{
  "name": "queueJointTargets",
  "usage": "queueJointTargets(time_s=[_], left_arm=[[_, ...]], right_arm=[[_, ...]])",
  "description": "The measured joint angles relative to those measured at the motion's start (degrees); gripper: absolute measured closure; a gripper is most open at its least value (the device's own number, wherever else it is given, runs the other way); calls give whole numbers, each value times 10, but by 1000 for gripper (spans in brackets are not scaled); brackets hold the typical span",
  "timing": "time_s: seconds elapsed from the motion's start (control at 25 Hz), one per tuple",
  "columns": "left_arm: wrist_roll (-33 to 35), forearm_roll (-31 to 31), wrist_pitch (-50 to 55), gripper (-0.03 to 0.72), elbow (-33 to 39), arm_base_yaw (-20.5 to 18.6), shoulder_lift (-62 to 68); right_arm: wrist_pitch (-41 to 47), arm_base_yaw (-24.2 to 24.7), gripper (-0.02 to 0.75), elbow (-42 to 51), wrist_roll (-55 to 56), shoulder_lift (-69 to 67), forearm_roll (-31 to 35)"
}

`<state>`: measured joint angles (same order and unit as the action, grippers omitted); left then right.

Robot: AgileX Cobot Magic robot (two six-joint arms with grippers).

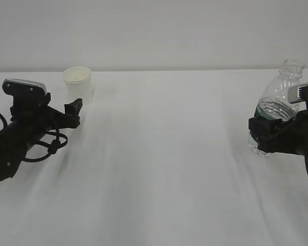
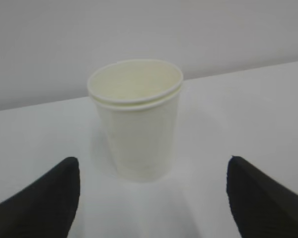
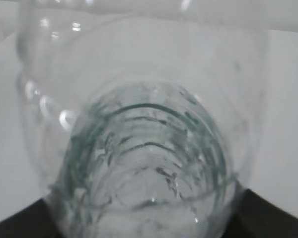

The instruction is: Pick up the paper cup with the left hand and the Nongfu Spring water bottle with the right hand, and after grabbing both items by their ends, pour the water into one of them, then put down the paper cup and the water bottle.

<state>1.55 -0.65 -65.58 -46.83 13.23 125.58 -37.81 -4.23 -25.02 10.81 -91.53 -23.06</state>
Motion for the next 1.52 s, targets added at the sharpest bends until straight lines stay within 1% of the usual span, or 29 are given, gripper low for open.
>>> queueJointTargets(time_s=[0.28, 0.4, 0.6, 0.72, 1.04, 1.36, 1.52], left_arm=[[0, 13, 3, -2, -74, 0, 39], [-5, 13, 16, -2, -87, -6, 45], [-58, 14, 38, -3, -106, -25, 50], [-69, 18, 45, -3, -122, -36, 66], [-74, 51, 45, -3, -155, -37, 106], [-75, 54, 41, -3, -198, -37, 142], [-75, 57, 41, -2, -208, -37, 148]], right_arm=[[-4, 0, 328, 0, 0, 0, 0], [-8, 0, 328, 0, 0, 0, 0], [-13, 0, 328, 0, 0, 0, 0], [-14, 0, 328, 0, 0, 0, 0], [-24, 0, 328, 0, 0, 0, -1], [-26, 0, 328, 0, 0, 0, -1], [-26, 0, 328, 0, 0, 0, -1]])
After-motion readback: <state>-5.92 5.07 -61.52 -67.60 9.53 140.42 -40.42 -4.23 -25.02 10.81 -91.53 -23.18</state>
